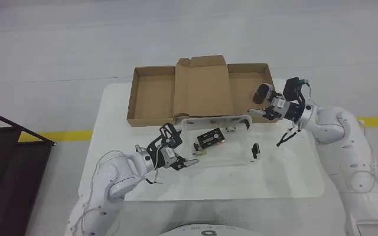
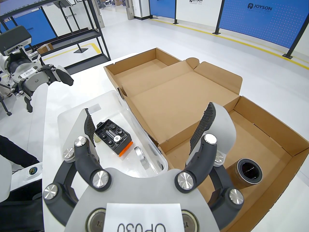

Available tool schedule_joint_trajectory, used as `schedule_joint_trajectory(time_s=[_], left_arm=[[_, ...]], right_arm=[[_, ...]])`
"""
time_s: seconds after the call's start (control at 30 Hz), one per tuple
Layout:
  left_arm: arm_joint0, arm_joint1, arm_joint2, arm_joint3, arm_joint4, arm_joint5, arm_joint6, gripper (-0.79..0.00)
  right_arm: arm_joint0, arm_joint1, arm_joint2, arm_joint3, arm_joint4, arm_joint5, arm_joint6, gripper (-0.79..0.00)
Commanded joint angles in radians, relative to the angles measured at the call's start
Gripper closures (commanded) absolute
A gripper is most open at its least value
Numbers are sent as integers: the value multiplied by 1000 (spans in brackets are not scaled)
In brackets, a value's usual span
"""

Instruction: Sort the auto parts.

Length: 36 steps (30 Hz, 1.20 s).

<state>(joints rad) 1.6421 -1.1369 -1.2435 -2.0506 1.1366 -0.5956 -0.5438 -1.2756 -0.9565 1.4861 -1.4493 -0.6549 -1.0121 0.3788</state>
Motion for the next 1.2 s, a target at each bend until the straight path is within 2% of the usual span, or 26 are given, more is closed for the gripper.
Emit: schedule_joint_trajectory(time_s=[0.0,0.2,0.3,0.43,0.63,0.73,0.9,1.17], left_arm=[[0,0,0,0,0,1,0,-785],[-5,0,4,-6,25,6,5,-785],[-27,-4,55,5,87,28,18,-785],[-140,-20,163,73,125,33,-9,-785],[-368,-65,334,268,134,82,-82,-785],[-431,-85,391,342,126,113,-87,-785],[-463,-100,421,419,99,142,-91,-785],[-496,-110,452,506,94,127,-112,-785]], right_arm=[[0,0,0,0,0,0,0,-785],[0,0,0,0,0,0,0,-785],[0,0,0,0,0,0,0,-785],[0,0,0,0,0,0,0,-785],[0,0,0,0,0,0,0,-785],[0,0,0,0,0,0,0,-785],[0,0,0,0,0,0,0,-785],[0,0,0,0,0,0,0,-785]])
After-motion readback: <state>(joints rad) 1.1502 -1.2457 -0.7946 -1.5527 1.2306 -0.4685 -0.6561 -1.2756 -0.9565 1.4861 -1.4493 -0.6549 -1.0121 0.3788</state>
